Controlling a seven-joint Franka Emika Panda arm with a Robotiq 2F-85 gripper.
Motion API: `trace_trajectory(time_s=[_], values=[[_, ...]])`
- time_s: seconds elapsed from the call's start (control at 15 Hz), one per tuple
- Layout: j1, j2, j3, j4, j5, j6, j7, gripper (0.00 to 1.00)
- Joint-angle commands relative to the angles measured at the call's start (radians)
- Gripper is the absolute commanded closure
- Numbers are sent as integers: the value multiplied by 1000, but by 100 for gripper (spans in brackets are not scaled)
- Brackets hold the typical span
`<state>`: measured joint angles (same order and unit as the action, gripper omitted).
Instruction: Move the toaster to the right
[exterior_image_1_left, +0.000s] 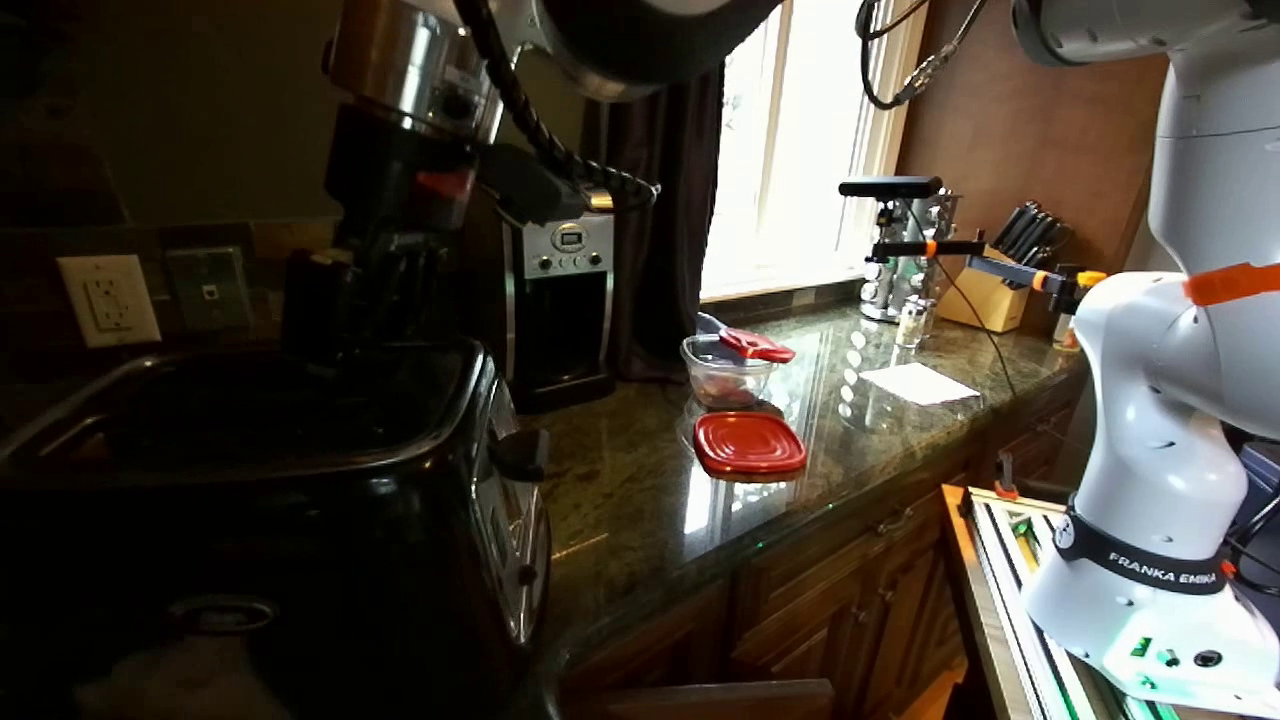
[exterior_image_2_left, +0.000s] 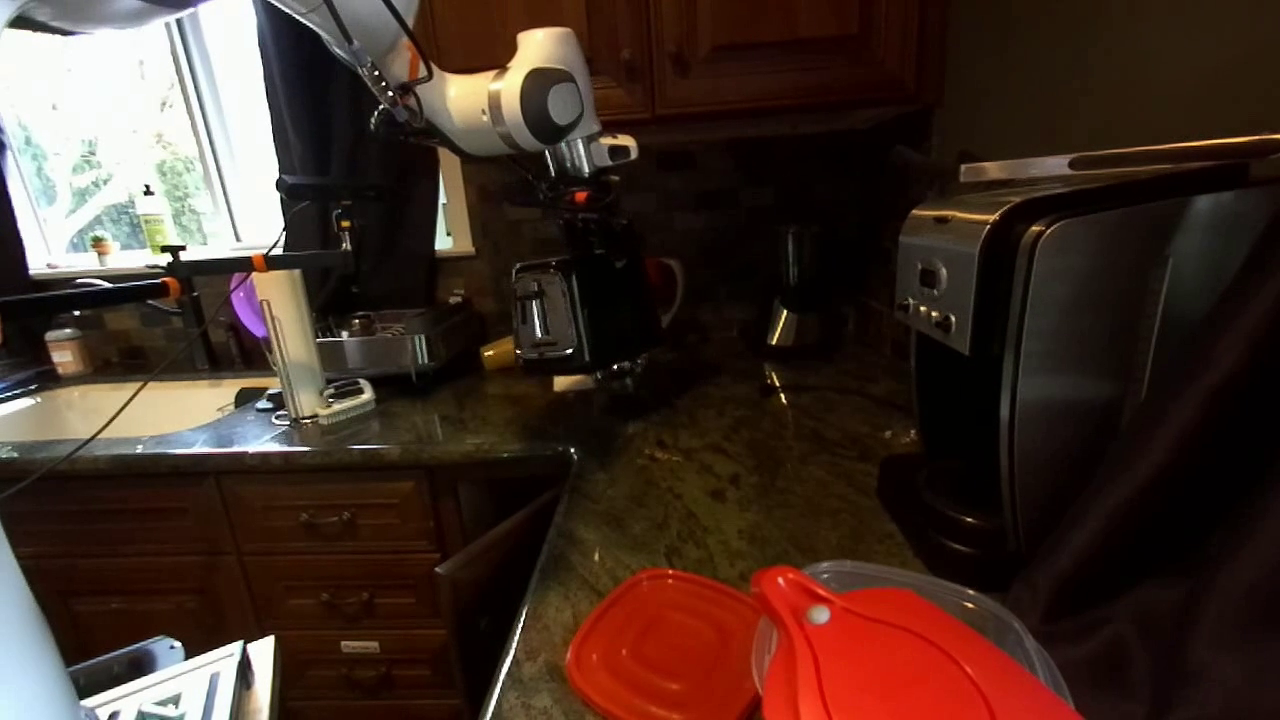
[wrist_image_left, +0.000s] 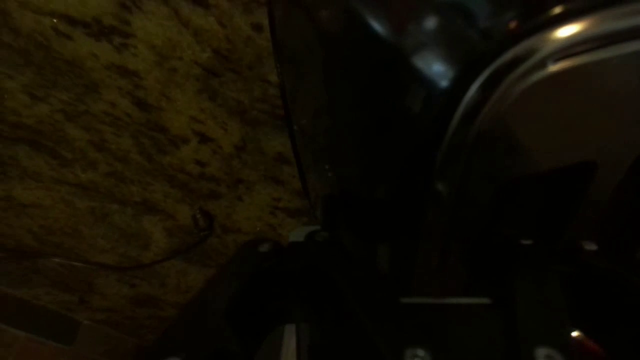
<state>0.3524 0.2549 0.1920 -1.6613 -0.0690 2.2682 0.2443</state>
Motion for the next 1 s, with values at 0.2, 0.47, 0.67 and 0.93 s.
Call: trace_trajectory(time_s=[0.2,0.47,0.67,0.93], values=[[-59,-88,-53,-16,-2,48,140,71],[-82,-98,-102,-4,-68,30,278,71],[-75,-86,-131,4,-180,56,421,71],[-104,-50,-154,19,-182,70,554,71]])
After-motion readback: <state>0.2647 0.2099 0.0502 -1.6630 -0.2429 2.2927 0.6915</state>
